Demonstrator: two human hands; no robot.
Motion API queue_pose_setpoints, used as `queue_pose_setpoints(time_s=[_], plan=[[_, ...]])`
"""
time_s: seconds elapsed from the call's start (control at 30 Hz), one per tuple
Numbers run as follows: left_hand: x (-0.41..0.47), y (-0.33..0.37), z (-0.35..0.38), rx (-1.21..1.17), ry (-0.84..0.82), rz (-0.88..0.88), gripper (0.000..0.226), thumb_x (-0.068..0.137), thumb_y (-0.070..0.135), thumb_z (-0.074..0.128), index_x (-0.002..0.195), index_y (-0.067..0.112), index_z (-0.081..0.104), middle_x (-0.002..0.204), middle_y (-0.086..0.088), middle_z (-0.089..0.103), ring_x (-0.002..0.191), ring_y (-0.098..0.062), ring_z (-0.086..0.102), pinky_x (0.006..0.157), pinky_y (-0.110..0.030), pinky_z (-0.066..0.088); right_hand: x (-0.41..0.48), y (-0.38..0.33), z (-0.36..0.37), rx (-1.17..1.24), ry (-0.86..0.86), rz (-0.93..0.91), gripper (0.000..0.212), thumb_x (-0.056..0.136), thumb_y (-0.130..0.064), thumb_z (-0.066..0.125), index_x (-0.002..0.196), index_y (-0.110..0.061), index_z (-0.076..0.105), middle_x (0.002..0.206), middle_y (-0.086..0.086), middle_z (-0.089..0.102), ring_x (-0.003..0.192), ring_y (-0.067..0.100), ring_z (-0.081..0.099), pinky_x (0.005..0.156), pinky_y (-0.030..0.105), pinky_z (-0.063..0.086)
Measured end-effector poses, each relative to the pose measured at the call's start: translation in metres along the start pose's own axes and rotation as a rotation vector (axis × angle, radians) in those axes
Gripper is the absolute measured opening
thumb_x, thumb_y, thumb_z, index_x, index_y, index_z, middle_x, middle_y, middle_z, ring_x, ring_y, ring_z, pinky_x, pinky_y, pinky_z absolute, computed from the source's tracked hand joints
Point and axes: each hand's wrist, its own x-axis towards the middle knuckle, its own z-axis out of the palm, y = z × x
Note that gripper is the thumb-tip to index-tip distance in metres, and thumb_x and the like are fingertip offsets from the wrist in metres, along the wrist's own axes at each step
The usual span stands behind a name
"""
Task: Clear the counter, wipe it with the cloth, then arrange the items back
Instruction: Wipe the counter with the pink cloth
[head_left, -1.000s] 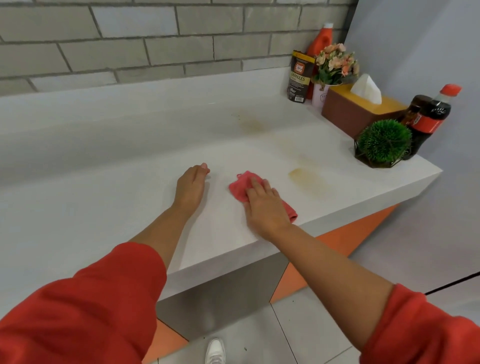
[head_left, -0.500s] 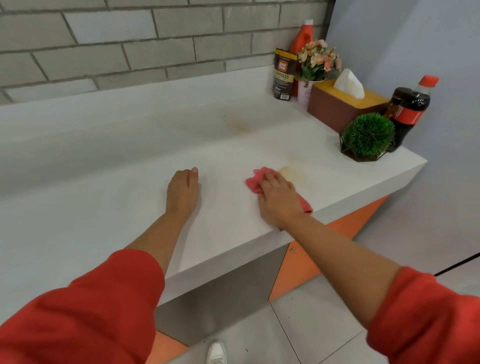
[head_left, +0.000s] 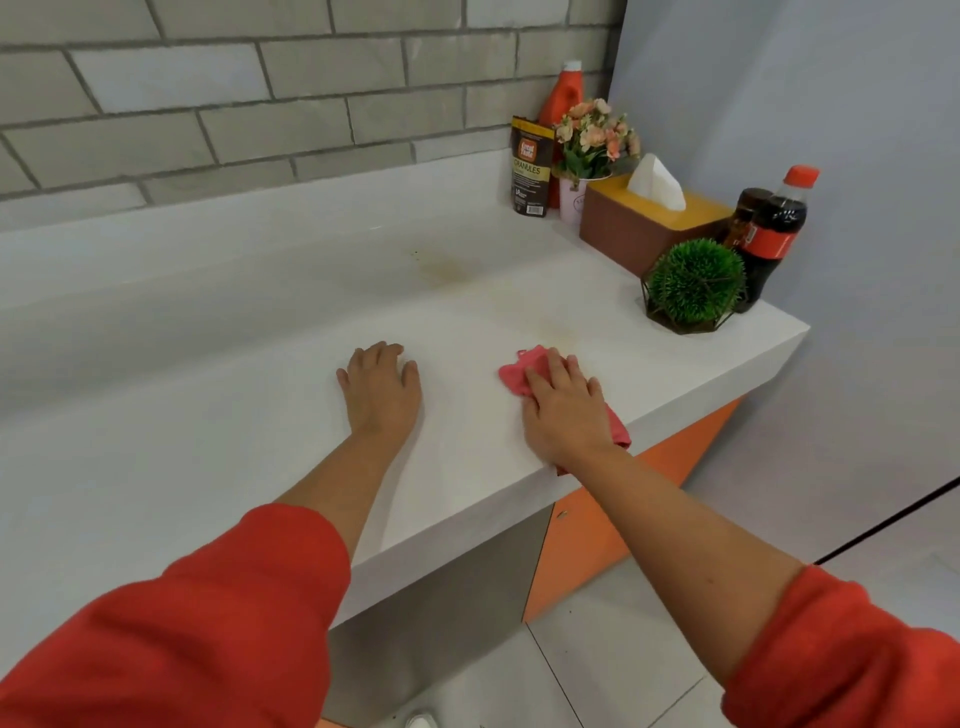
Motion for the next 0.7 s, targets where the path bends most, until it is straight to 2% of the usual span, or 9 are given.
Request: queue_pose_setpoints(time_s=[0.1,0.17,0.23,0.33,0.43,0.5,0.6,0.7], plan=[[0.008,0.003,0.007,0.176,-0.153,-0.020,0.047,0.101,0.030,0.027,0.145,0.015,0.030,0.156,-0.006,0.020,0.144,-0.032,0.009,0.117,-0.049,0.005,0.001,-0.016,0.000,-0.004,-0.007,-0.086,0.050,0.100,-0.032,0.024,0.149,-0.020,0.020,0.159,0.006,0.007,0.146,0.027,0.003,0.118,0.045,0.007],[0.010,0.003,0.011,0.256,-0.216,-0.032,0.048,0.101,0.032,0.022,0.147,0.017,0.025,0.157,-0.006,0.015,0.144,-0.032,0.008,0.117,-0.051,0.007,-0.016,-0.014,0.001,0.037,-0.028,-0.247,0.049,0.101,-0.034,0.024,0.149,-0.023,0.022,0.159,0.002,0.008,0.147,0.022,0.004,0.118,0.040,0.006],[0.011,0.003,0.012,0.306,-0.232,-0.032,0.048,0.101,0.032,0.020,0.147,0.017,0.024,0.157,-0.006,0.015,0.144,-0.032,0.008,0.116,-0.051,0.008,-0.031,0.006,-0.001,0.085,-0.028,-0.321,0.050,0.100,-0.038,0.021,0.147,-0.025,0.028,0.159,0.000,0.013,0.147,0.019,0.009,0.118,0.036,0.008],[0.010,0.003,0.013,0.338,-0.243,-0.027,0.048,0.101,0.030,0.018,0.147,0.017,0.022,0.157,-0.006,0.013,0.144,-0.032,0.008,0.116,-0.051,0.010,-0.020,0.052,-0.006,0.070,0.052,-0.170,0.054,0.096,-0.040,0.020,0.145,-0.022,0.034,0.156,0.004,0.021,0.145,0.022,0.019,0.116,0.036,0.016],[0.009,0.005,0.013,0.364,-0.244,-0.029,0.048,0.102,0.028,0.016,0.148,0.017,0.020,0.158,-0.006,0.012,0.144,-0.033,0.008,0.116,-0.051,0.011,0.013,0.077,-0.010,-0.026,0.033,0.075,0.049,0.100,-0.033,0.024,0.148,-0.019,0.024,0.158,0.008,0.013,0.146,0.026,0.010,0.117,0.043,0.012],[0.008,0.007,0.014,0.371,-0.258,-0.042,0.048,0.102,0.028,0.015,0.148,0.017,0.018,0.158,-0.005,0.010,0.145,-0.033,0.005,0.117,-0.051,0.008,0.031,0.067,-0.010,-0.059,0.010,0.134,0.051,0.101,-0.031,0.022,0.149,-0.017,0.018,0.158,0.010,0.008,0.146,0.030,0.006,0.118,0.045,0.011],[0.008,0.009,0.014,0.384,-0.265,-0.044,0.048,0.102,0.028,0.015,0.149,0.017,0.016,0.158,-0.005,0.008,0.145,-0.033,0.004,0.117,-0.051,0.006,0.044,0.027,-0.006,-0.069,-0.011,0.076,0.052,0.100,-0.027,0.024,0.150,-0.016,0.015,0.158,0.011,0.006,0.145,0.032,0.006,0.118,0.046,0.011],[0.009,0.008,0.014,0.377,-0.269,-0.045,0.048,0.102,0.028,0.015,0.148,0.017,0.017,0.158,-0.005,0.009,0.145,-0.033,0.004,0.117,-0.051,0.006,0.025,-0.013,0.001,-0.044,-0.012,-0.113,0.051,0.100,-0.027,0.025,0.149,-0.017,0.018,0.158,0.010,0.009,0.145,0.030,0.008,0.117,0.044,0.011]])
